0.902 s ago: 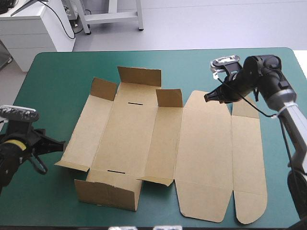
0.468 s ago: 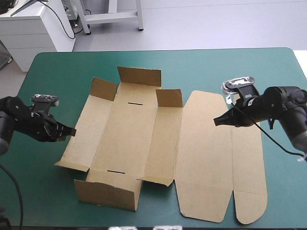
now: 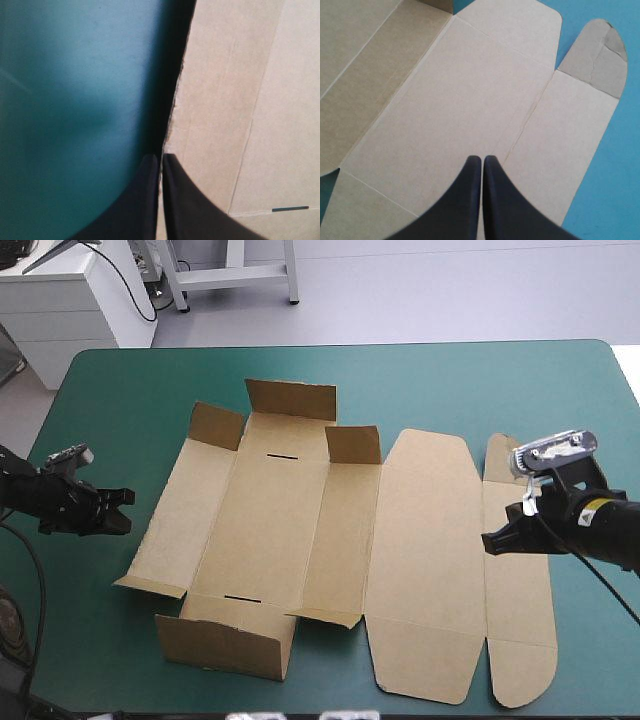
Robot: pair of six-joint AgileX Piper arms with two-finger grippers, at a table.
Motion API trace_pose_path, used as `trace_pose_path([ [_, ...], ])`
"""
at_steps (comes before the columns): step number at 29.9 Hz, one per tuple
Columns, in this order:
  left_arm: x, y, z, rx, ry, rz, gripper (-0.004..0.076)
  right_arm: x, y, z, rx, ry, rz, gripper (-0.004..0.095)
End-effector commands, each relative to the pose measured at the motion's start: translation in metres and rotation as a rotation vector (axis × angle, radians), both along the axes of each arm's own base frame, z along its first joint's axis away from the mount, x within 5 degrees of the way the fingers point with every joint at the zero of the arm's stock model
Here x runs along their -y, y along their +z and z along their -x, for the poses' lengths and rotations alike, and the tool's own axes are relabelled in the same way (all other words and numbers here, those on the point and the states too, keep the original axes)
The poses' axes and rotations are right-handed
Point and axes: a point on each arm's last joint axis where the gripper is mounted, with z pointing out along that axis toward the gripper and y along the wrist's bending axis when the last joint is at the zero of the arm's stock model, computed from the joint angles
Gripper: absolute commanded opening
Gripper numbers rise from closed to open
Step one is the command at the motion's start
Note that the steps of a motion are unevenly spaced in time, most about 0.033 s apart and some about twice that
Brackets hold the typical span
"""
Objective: Fold the box
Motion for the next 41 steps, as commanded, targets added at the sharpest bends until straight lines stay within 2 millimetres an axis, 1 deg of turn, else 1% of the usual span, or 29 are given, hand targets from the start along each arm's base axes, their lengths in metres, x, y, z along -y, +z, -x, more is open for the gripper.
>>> trace_pose_path([
  [1,0.006,0.014,0.001,0.013,-0.035,0.068,0.0017,0.006,0.002,0.008,0.058,-0.043,0.018,-0.0002],
  [2,0.005,0.013,0.001,0.011,-0.039,0.069,0.0020,0.007,0.000,0.008,0.054,-0.054,0.025,-0.0002],
  [3,0.006,0.013,0.000,0.020,-0.054,0.069,0.0041,0.008,-0.002,0.008,0.050,-0.059,0.037,-0.0002],
  [5,0.007,0.014,-0.001,0.051,-0.085,0.080,0.0102,0.009,-0.003,0.008,0.047,-0.061,0.047,-0.0002],
  [7,0.009,0.015,-0.003,0.086,-0.093,0.103,0.0209,0.010,-0.002,0.008,0.052,-0.063,0.050,-0.0002],
  [9,0.009,0.016,-0.006,0.109,-0.074,0.108,0.0347,0.009,-0.002,0.008,0.054,-0.062,0.045,-0.0002],
  [11,0.008,0.015,-0.008,0.122,-0.065,0.097,0.0463,0.009,-0.002,0.008,0.052,-0.064,0.040,-0.0002],
  [12,0.008,0.016,-0.008,0.134,-0.074,0.091,0.0505,0.009,-0.002,0.008,0.052,-0.066,0.038,-0.0002],
  [14,0.008,0.015,-0.009,0.126,-0.059,0.098,0.0534,0.009,-0.002,0.008,0.052,-0.066,0.038,-0.0002],
  [16,0.008,0.012,-0.011,0.114,-0.047,0.117,0.0529,0.009,-0.002,0.008,0.052,-0.065,0.037,-0.0002],
  [19,0.014,0.003,-0.015,0.071,-0.076,0.147,0.0529,0.009,-0.002,0.008,0.051,-0.065,0.036,-0.0002],
  [22,0.028,-0.008,-0.019,0.010,-0.135,0.183,0.0529,0.009,-0.002,0.008,0.051,-0.065,0.036,-0.0002],
  [25,0.042,-0.014,-0.024,-0.014,-0.176,0.192,0.0529,0.009,-0.002,0.008,0.051,-0.065,0.036,-0.0002],
  [28,0.056,-0.014,-0.026,-0.030,-0.207,0.195,0.0529,0.009,-0.002,0.008,0.053,-0.066,0.038,-0.0002],
  [31,0.070,-0.014,-0.027,-0.068,-0.193,0.205,0.0529,0.009,-0.001,0.007,0.065,-0.067,0.035,-0.0002],
  [35,0.078,-0.014,-0.027,-0.117,-0.140,0.215,0.0517,0.009,0.000,0.006,0.081,-0.070,0.030,-0.0002],
  [36,0.078,-0.014,-0.027,-0.133,-0.114,0.220,0.0491,0.009,0.000,0.006,0.083,-0.073,0.027,-0.0002],
  [37,0.078,-0.014,-0.027,-0.150,-0.088,0.224,0.0446,0.009,0.000,0.005,0.086,-0.075,0.024,-0.0002],
  [38,0.078,-0.014,-0.026,-0.154,-0.076,0.226,0.0384,0.009,0.000,0.005,0.086,-0.075,0.025,-0.0002],
  [41,0.079,-0.008,-0.024,-0.139,-0.072,0.222,0.0139,0.009,0.000,0.005,0.086,-0.075,0.026,-0.0002],
])
